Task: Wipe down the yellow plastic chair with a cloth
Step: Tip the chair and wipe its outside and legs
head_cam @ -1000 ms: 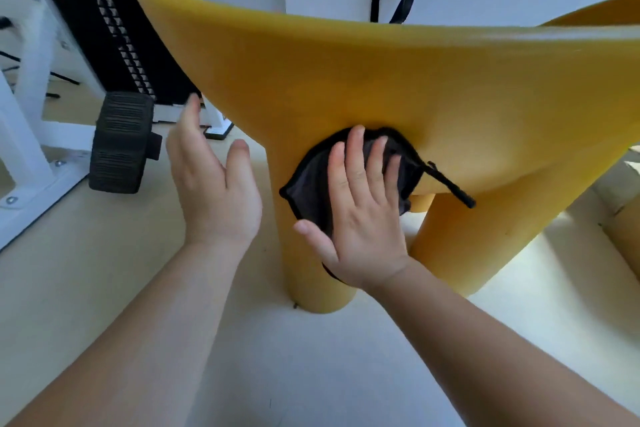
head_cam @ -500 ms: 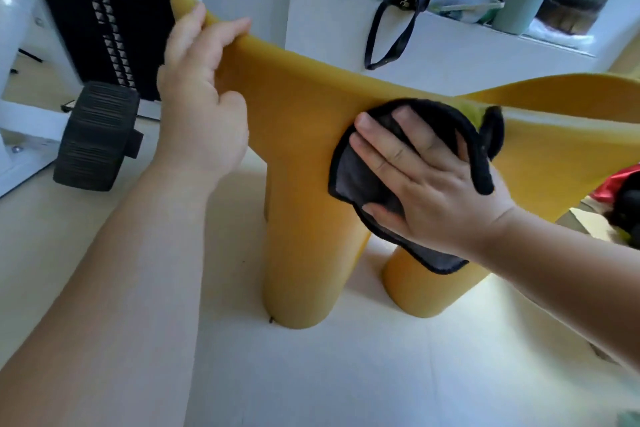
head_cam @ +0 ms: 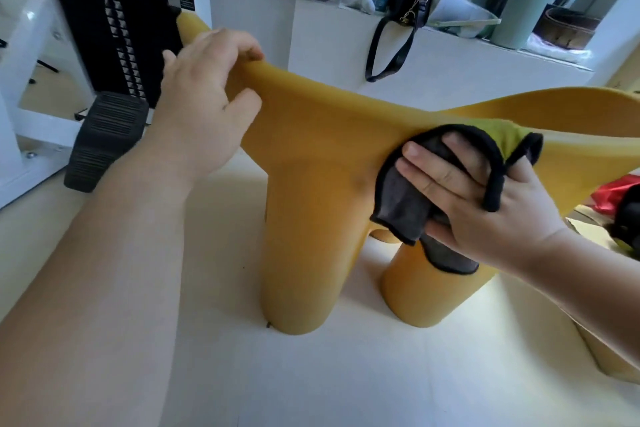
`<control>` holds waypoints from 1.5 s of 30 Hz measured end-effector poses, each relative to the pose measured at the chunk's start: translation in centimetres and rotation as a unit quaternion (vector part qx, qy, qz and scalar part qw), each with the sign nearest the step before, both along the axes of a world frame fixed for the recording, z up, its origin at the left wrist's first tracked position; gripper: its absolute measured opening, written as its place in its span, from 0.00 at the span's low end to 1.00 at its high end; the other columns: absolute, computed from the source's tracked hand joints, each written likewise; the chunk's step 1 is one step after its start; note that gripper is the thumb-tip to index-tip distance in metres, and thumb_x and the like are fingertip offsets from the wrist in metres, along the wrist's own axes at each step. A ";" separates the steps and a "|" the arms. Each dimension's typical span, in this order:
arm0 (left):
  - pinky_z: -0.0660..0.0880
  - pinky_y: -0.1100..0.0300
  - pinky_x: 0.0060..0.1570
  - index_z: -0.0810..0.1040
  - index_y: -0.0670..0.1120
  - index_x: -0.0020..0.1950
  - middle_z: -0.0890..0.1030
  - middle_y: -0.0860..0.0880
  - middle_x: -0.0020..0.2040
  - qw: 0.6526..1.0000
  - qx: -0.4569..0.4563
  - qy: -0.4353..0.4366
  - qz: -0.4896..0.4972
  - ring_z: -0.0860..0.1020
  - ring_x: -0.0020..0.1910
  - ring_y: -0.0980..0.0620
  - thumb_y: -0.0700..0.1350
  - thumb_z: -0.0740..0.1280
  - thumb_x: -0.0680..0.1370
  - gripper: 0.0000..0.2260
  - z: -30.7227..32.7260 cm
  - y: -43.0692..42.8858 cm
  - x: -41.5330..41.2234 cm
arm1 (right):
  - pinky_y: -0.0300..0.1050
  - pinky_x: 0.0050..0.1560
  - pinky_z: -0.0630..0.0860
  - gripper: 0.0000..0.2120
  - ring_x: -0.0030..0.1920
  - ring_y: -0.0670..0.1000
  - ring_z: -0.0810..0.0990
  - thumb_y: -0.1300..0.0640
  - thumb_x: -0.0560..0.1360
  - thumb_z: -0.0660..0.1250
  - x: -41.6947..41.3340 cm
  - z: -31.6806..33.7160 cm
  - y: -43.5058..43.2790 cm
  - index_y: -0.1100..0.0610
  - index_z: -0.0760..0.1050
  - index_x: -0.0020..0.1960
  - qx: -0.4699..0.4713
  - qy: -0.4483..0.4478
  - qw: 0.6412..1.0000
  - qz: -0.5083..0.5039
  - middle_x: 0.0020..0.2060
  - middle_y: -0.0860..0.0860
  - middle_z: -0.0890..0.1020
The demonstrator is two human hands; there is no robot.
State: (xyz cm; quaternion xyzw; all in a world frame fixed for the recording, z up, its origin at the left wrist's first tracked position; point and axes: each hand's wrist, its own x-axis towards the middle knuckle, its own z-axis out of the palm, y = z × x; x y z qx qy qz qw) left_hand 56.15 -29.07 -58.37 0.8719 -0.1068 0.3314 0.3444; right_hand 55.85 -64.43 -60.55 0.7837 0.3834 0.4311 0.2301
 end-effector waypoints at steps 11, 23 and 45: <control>0.64 0.34 0.68 0.80 0.55 0.60 0.78 0.50 0.59 0.998 0.030 -0.040 -0.038 0.72 0.63 0.52 0.64 0.64 0.78 0.17 0.2 0.6 -0.1 | 0.56 0.63 0.62 0.32 0.81 0.55 0.57 0.42 0.82 0.57 -0.3 1.6 6.0 0.56 0.60 0.82 -0.022 0.030 0.997 0.072 0.81 0.49 0.60; 0.71 0.38 0.59 0.78 0.34 0.56 0.77 0.38 0.55 0.947 -0.130 -0.278 0.096 0.76 0.57 0.38 0.35 0.63 0.78 0.10 -2.4 -4.5 -4.3 | 0.66 0.72 0.67 0.26 0.76 0.71 0.64 0.71 0.73 0.60 -2.5 3.4 10.3 0.74 0.68 0.71 0.074 0.142 0.956 0.246 0.73 0.70 0.65; 0.41 0.55 0.78 0.44 0.55 0.83 0.42 0.49 0.83 0.876 -0.471 -0.056 0.082 0.43 0.82 0.52 0.70 0.55 0.74 0.42 -2.8 -10.9 -0.1 | 0.50 0.34 0.67 0.25 0.41 0.58 0.77 0.41 0.85 0.46 -3.9 7.1 14.5 0.42 0.56 0.81 0.215 0.274 0.933 -0.096 0.40 0.52 0.80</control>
